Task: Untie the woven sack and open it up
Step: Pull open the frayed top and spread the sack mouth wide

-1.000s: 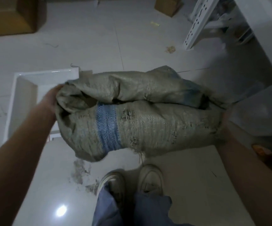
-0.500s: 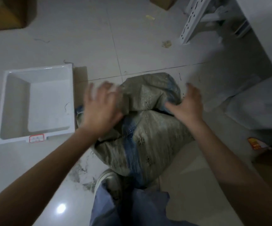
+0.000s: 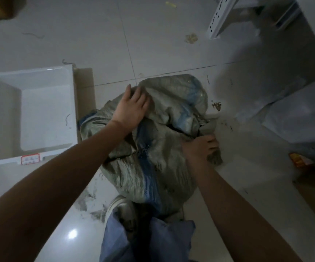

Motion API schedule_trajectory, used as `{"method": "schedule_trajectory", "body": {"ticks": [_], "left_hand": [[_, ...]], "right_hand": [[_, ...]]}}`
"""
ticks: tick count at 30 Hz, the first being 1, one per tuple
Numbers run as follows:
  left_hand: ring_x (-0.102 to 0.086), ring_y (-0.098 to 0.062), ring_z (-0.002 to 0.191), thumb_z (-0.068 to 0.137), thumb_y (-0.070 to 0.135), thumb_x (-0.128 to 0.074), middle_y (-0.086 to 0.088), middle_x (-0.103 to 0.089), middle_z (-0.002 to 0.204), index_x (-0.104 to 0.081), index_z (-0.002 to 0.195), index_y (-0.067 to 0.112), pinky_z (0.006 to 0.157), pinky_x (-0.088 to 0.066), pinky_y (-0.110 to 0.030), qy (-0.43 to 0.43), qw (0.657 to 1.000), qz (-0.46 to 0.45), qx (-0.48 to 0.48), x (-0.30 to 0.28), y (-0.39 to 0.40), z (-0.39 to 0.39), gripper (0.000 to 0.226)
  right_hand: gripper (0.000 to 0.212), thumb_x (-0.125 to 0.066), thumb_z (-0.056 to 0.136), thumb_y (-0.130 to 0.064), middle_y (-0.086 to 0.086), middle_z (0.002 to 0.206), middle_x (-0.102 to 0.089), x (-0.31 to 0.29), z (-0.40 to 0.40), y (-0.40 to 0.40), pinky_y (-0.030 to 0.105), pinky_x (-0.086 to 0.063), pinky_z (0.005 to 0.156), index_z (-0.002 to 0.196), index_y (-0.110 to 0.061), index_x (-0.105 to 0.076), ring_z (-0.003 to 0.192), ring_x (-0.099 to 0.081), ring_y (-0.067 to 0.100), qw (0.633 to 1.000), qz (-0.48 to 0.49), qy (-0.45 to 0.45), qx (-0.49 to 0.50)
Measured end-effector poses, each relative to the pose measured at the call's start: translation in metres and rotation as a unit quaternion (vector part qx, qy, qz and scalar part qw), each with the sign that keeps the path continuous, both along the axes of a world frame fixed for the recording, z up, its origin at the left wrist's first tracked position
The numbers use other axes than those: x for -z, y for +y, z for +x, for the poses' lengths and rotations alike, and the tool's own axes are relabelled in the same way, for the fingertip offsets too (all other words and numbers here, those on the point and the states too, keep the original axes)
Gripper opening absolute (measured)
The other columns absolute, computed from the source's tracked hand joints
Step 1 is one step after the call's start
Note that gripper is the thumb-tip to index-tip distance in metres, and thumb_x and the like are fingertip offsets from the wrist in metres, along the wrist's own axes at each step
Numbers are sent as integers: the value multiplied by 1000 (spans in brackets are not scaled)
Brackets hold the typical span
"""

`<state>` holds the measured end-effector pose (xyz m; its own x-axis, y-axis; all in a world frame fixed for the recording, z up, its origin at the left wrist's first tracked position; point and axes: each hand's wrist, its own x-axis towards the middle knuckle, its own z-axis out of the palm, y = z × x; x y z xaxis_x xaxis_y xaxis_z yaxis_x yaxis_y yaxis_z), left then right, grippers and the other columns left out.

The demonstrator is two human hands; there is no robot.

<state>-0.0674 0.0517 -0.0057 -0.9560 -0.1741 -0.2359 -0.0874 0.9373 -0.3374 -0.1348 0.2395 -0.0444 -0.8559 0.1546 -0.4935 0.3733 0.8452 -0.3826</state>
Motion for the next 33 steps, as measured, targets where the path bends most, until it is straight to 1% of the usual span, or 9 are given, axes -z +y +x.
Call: {"method": "schedule_trajectory", "body": {"ticks": [6, 10, 13, 16, 19, 22, 26, 29, 33], "left_hand": [[-52, -39, 114, 92, 18, -39, -23, -58, 122, -51, 126, 2, 89, -42, -44, 164, 940, 180, -241, -32, -30, -4, 40], [-60, -41, 104, 95, 23, -34, -23, -63, 115, -56, 117, 4, 84, -48, -44, 202, 872, 242, -375, -47, -46, 7, 37], [-56, -43, 110, 93, 22, -34, -26, -60, 120, -57, 117, 1, 90, -46, -44, 181, 819, 296, -458, -43, -43, 18, 39], [-55, -43, 111, 92, 22, -36, -27, -58, 122, -55, 119, -2, 89, -44, -42, 142, 787, 333, -499, -34, -36, 28, 41], [-56, -42, 111, 89, 17, -47, -27, -56, 123, -45, 124, -2, 87, -46, -44, 77, 810, 310, -491, -29, -21, 38, 41], [-54, -42, 115, 89, 18, -52, -25, -46, 135, -25, 140, 3, 88, -46, -46, 12, 865, 231, -446, -29, -4, 41, 60], [-47, -45, 121, 88, 33, -57, -26, -32, 143, -8, 147, 7, 89, -46, -50, -33, 873, 200, -444, -15, 6, 30, 81], [-48, -48, 118, 87, 46, -54, -27, -34, 141, -16, 144, 2, 89, -48, -54, -23, 869, 191, -457, 3, 9, 15, 81], [-51, -42, 116, 96, 18, -41, -23, -42, 135, -34, 136, -2, 89, -49, -48, -34, 908, 130, -396, 15, 11, 10, 46]], "right_hand": [[97, -72, 68, -27, 20, 142, -25, -12, -39, 12, 27, -38, 102, 145, -4, -18, 119, -43, 21, 934, -199, 104, -279], [64, -56, 76, 0, 25, 138, -35, -43, -84, 6, 32, -40, 100, 137, 2, -37, 124, -43, 34, 910, -97, 228, -334], [48, -49, 90, -24, 25, 129, -47, -68, -77, -13, 39, -45, 84, 127, 5, -42, 115, -51, 37, 934, 61, 270, -225], [75, -40, 90, -54, 21, 136, -45, -71, -46, -38, 36, -44, 79, 140, 0, -26, 116, -52, 36, 965, 54, 111, -230], [95, -38, 82, -71, 18, 146, -30, -47, -32, -64, 40, -42, 92, 147, -8, -10, 127, -42, 35, 988, -15, -67, -141], [115, -47, 73, -76, 19, 152, -14, -24, -31, -87, 48, -43, 101, 149, -10, 9, 132, -33, 39, 989, -10, -89, -121], [123, -64, 68, -67, 19, 155, -1, -4, -35, -105, 58, -30, 108, 149, -10, 9, 141, -12, 43, 987, 16, -83, -136], [96, -65, 77, -50, 21, 149, -23, 6, -40, -109, 55, -35, 105, 145, -6, -14, 134, -30, 41, 985, 35, -55, -159], [41, -53, 92, -19, 16, 131, -54, 6, -53, -92, 34, -45, 96, 129, -3, -49, 117, -54, 32, 983, -30, -40, -174]]}}
